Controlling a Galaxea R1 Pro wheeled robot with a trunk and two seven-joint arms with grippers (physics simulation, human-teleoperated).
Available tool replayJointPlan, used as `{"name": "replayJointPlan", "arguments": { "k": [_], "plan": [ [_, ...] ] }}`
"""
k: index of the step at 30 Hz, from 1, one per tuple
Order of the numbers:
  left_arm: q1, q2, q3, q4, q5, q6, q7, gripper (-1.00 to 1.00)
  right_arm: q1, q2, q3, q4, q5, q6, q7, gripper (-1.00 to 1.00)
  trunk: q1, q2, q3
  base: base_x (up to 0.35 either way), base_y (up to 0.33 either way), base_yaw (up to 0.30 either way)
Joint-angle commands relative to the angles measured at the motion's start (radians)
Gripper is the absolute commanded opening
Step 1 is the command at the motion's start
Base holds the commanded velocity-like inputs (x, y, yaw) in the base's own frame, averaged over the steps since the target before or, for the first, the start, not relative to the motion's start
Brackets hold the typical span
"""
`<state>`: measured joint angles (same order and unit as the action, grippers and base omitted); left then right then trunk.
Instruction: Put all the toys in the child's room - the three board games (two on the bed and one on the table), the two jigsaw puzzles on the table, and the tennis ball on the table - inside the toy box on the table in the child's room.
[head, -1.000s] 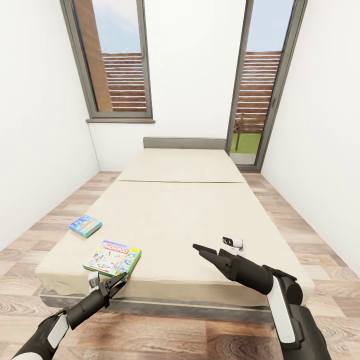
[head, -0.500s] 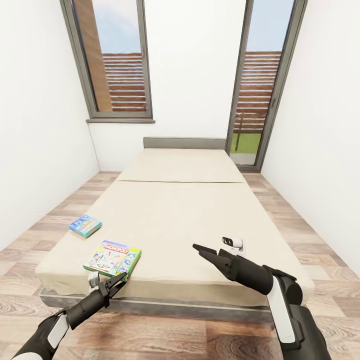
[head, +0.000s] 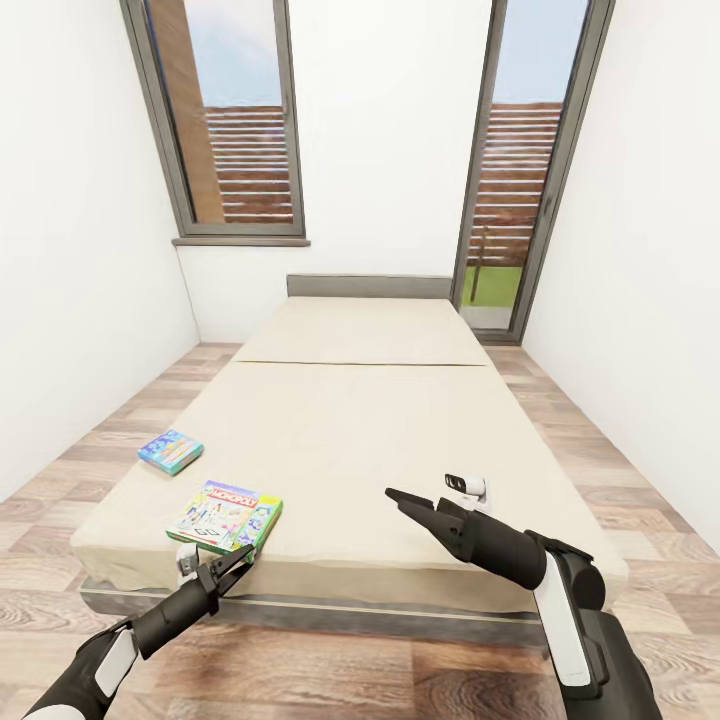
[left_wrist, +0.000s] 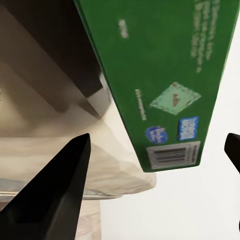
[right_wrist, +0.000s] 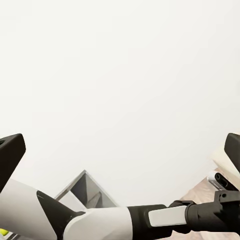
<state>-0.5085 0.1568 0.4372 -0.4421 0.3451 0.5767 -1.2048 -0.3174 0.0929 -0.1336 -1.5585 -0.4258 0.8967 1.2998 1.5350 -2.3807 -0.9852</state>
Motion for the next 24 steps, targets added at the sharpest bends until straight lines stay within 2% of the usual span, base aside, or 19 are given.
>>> {"name": "replayJointPlan", "arguments": {
  "k": [1, 9, 14, 24],
  "plan": [
    [-0.001, 0.000, 0.002, 0.000, 0.003, 0.006, -0.001, 1.00, -0.001, 0.001, -0.001, 0.000, -0.001, 0.007, 0.002, 1.00, 0.000, 0.000, -0.001, 0.000, 0.000, 0.000],
    [-0.001, 0.000, 0.003, 0.000, 0.003, 0.007, -0.001, 1.00, -0.001, 0.001, -0.003, 0.000, -0.002, 0.008, 0.004, 1.00, 0.000, 0.000, -0.001, 0.000, 0.000, 0.000],
    [-0.001, 0.000, 0.003, 0.000, 0.003, 0.009, -0.001, 1.00, -0.001, 0.001, -0.003, 0.000, -0.002, 0.008, 0.003, 1.00, -0.019, 0.035, 0.015, 0.000, 0.000, 0.000],
    [-0.001, 0.000, 0.003, 0.000, 0.003, 0.008, -0.001, 1.00, -0.001, 0.001, -0.003, 0.000, -0.002, 0.007, 0.002, 1.00, -0.019, 0.035, 0.015, 0.000, 0.000, 0.000]
  ]
}}
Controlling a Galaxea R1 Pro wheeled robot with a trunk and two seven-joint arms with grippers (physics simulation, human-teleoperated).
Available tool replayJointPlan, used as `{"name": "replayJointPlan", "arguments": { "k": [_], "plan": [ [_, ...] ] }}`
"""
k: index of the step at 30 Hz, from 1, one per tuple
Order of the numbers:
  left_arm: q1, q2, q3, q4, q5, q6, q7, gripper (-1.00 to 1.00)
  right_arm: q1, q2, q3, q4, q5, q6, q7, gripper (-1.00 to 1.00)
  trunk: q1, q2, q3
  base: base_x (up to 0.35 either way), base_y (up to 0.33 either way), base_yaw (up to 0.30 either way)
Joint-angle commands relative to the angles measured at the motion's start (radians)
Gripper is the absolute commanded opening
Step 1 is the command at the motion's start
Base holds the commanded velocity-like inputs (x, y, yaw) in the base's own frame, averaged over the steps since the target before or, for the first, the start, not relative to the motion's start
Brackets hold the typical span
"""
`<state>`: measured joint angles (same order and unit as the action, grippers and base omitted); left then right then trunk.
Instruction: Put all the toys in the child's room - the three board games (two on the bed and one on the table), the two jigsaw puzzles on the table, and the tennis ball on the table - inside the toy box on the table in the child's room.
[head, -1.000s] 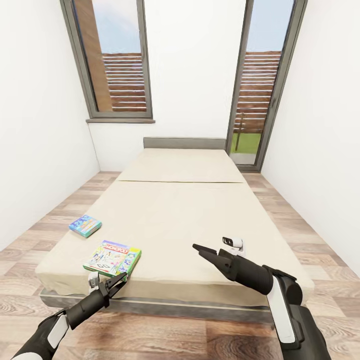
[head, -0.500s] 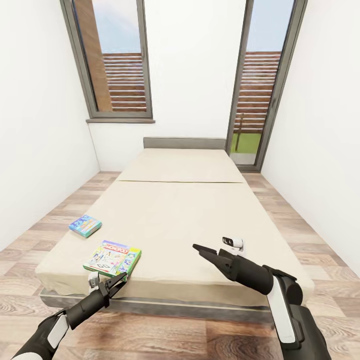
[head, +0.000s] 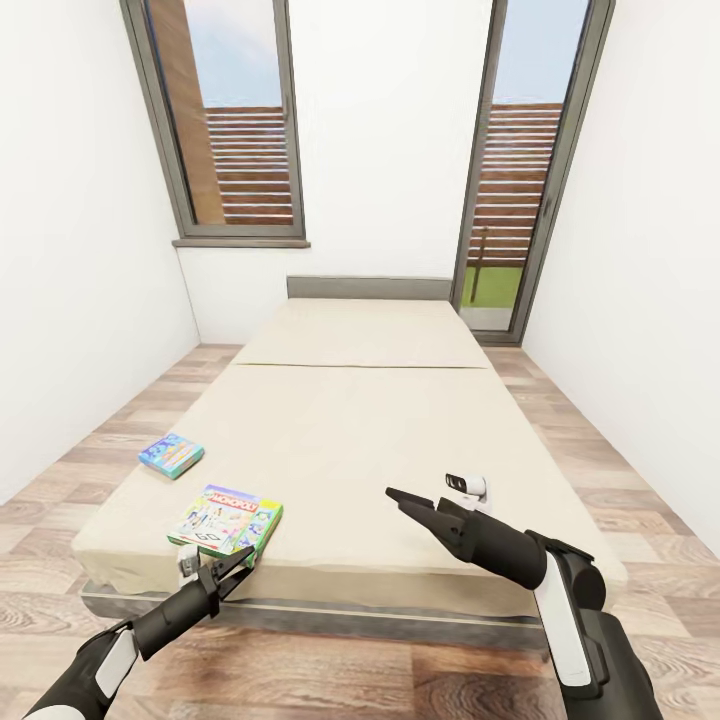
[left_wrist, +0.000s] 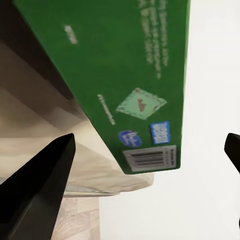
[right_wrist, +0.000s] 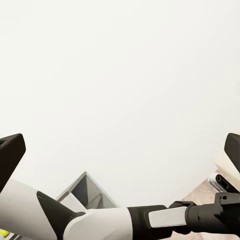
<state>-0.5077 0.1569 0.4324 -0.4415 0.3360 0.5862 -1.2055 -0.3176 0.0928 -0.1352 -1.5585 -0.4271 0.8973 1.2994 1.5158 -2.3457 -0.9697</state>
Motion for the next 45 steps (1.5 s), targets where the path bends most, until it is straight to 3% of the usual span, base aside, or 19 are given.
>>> {"name": "replayJointPlan", "arguments": {
  "k": [1, 33, 34, 45],
  "plan": [
    [-0.002, 0.000, 0.008, 0.000, 0.012, -0.002, 0.000, 1.00, -0.001, 0.001, -0.001, 0.000, -0.001, 0.007, 0.002, 1.00, 0.000, 0.000, -0.001, 0.000, 0.000, 0.000],
    [-0.002, 0.000, 0.008, 0.000, 0.012, 0.005, -0.002, 1.00, -0.001, 0.001, -0.001, 0.000, 0.000, 0.006, 0.001, 1.00, 0.000, 0.000, -0.001, 0.000, 0.000, 0.000],
    [-0.002, 0.000, 0.008, 0.000, 0.012, 0.004, -0.002, -1.00, -0.001, 0.001, -0.001, 0.000, 0.000, 0.006, 0.001, 1.00, 0.000, 0.000, -0.001, 0.000, 0.000, 0.000],
    [-0.002, 0.000, 0.008, 0.000, 0.012, 0.007, -0.003, -1.00, -0.001, 0.001, 0.000, 0.000, 0.000, 0.006, 0.001, 1.00, 0.000, 0.000, -0.001, 0.000, 0.000, 0.000]
  ]
}}
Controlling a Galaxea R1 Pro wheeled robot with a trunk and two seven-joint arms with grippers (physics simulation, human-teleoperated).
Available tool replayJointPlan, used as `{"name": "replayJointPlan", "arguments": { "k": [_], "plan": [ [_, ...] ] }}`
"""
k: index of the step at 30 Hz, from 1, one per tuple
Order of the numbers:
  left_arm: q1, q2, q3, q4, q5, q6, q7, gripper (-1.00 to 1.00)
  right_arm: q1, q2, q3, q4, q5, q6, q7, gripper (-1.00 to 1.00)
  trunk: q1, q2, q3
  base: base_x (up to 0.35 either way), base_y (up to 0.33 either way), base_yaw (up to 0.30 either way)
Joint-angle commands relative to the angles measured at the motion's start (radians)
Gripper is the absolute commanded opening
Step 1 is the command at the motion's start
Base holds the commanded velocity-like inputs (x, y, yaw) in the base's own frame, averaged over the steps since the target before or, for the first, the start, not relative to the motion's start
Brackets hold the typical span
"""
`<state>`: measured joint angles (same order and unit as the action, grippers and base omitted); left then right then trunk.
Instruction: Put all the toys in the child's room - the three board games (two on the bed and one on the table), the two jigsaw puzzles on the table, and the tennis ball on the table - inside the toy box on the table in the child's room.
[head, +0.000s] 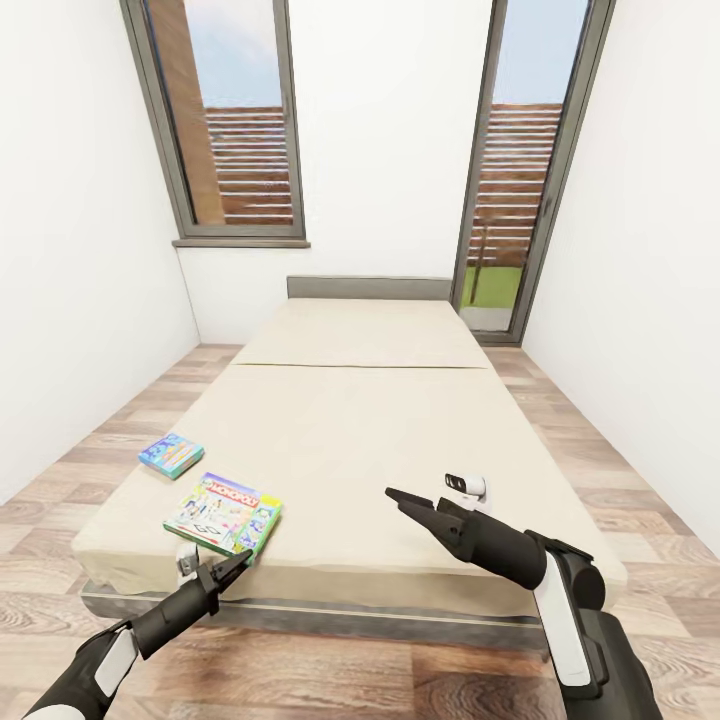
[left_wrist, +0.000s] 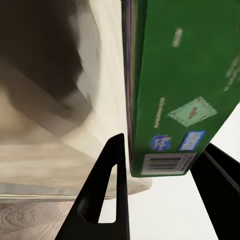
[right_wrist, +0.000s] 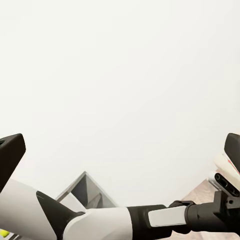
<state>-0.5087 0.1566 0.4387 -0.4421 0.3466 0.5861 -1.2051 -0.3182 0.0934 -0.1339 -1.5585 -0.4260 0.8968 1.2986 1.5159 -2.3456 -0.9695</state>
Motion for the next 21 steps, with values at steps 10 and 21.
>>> {"name": "replayJointPlan", "arguments": {
  "k": [10, 21],
  "plan": [
    [-0.001, 0.000, 0.002, 0.000, 0.002, 0.008, -0.003, -1.00, 0.000, 0.002, -0.001, 0.000, -0.001, 0.006, 0.002, 1.00, 0.000, 0.000, -0.001, 0.000, 0.000, 0.000],
    [-0.001, 0.000, 0.002, 0.000, 0.002, 0.011, -0.002, -1.00, 0.000, 0.002, -0.001, 0.000, 0.000, 0.006, 0.002, 1.00, -0.027, 0.049, 0.021, 0.000, 0.000, 0.000]
  ]
}}
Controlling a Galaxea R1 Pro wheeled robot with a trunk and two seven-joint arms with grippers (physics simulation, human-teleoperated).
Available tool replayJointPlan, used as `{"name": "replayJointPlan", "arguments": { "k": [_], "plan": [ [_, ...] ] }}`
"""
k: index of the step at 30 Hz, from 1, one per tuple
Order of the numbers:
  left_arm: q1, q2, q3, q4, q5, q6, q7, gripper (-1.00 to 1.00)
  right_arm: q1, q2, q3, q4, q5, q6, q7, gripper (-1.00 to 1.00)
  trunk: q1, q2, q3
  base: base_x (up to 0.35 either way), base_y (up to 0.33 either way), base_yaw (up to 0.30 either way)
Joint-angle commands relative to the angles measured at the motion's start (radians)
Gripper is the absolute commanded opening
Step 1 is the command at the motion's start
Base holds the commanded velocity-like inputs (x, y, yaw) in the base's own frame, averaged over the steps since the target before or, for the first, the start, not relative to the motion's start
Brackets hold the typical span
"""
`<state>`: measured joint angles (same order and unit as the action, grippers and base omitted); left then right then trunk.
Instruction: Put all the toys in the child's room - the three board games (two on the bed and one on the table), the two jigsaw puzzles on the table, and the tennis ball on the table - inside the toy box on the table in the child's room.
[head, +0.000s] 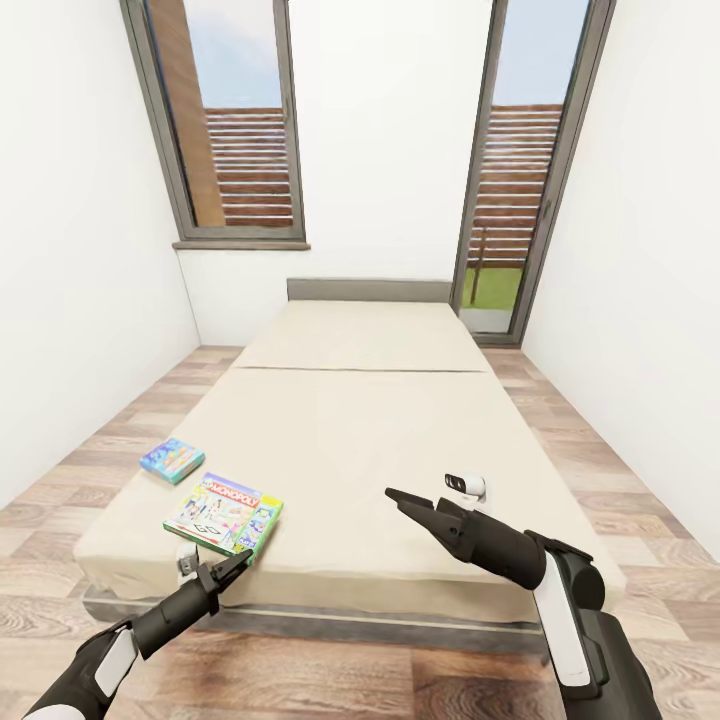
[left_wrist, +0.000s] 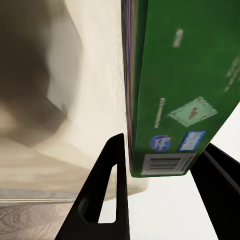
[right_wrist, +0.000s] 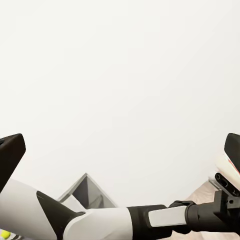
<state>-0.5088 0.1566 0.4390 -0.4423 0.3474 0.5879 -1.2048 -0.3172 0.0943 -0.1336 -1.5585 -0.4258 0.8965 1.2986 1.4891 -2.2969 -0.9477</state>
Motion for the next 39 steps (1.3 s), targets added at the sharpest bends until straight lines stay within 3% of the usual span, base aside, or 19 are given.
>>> {"name": "replayJointPlan", "arguments": {
  "k": [1, 17, 22, 30, 39],
  "plan": [
    [0.000, 0.000, 0.001, 0.000, 0.001, 0.009, -0.002, -1.00, -0.001, 0.001, -0.001, 0.000, -0.001, 0.006, 0.002, 1.00, -0.004, 0.007, 0.002, 0.000, 0.000, 0.000],
    [0.000, 0.001, -0.001, 0.001, 0.001, 0.010, -0.002, -1.00, -0.001, 0.001, -0.001, 0.000, 0.001, 0.006, -0.001, 1.00, -0.065, 0.119, 0.052, 0.000, 0.000, 0.000],
    [0.000, 0.005, -0.002, 0.000, 0.001, 0.013, -0.004, -1.00, -0.001, 0.001, 0.001, -0.001, 0.001, 0.008, -0.051, 1.00, -0.085, 0.154, 0.068, 0.000, 0.000, 0.000],
    [0.000, 0.032, -0.002, -0.068, 0.001, 0.109, -0.009, -1.00, -0.001, 0.000, 0.060, -0.003, 0.002, 0.006, -0.072, 1.00, -0.115, 0.210, 0.093, 0.000, 0.000, 0.000],
    [0.000, 0.050, -0.001, -0.118, 0.001, 0.173, -0.010, -1.00, -0.002, 0.000, 0.065, -0.007, 0.002, -0.004, -0.072, 1.00, -0.150, 0.273, 0.121, 0.000, 0.000, 0.000]
  ]
}}
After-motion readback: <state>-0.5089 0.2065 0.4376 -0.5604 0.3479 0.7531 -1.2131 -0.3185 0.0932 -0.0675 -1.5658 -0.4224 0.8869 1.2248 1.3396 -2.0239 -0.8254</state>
